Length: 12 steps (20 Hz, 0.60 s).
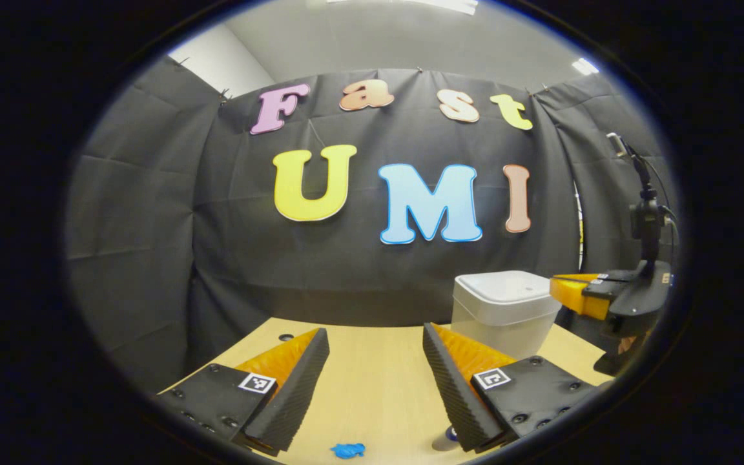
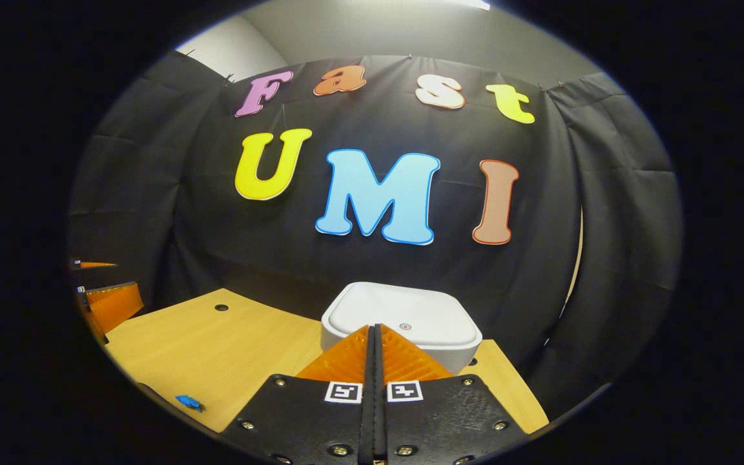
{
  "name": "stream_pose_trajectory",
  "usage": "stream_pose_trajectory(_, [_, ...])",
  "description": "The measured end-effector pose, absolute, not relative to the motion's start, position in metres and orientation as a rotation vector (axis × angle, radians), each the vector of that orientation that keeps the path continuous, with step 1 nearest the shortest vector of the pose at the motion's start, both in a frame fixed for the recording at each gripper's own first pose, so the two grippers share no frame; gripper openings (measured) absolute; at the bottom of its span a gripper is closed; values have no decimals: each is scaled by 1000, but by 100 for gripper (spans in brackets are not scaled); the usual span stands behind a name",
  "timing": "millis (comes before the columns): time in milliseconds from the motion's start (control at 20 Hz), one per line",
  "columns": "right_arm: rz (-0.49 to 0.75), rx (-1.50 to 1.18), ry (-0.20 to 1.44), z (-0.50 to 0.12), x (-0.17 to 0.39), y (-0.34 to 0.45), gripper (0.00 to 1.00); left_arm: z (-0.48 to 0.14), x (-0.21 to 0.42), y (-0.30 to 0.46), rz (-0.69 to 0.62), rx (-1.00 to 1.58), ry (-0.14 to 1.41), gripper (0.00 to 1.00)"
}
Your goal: Press the lid of the desktop garbage bin to open it, pick up the crumpled paper on the desktop and throw it into the bin, then pick up the pop can on the desktop and drop it into the bin, and finally close the garbage bin lid.
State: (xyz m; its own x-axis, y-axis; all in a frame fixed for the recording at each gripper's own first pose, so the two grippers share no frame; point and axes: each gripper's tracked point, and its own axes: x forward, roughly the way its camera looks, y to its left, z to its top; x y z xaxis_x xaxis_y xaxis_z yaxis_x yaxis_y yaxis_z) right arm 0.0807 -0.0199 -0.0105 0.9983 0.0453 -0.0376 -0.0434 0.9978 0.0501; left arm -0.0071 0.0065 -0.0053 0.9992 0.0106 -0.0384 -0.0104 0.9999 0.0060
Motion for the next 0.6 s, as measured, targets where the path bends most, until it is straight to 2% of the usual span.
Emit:
stream_pose_trajectory(50, [32, 59, 37, -9, 87, -25, 0, -6, -7, 7, 17, 4, 39, 98])
stream_pose_trajectory(600, [-9, 140, 140, -38, 141, -46, 0, -12, -8, 10, 48, -41, 61, 98])
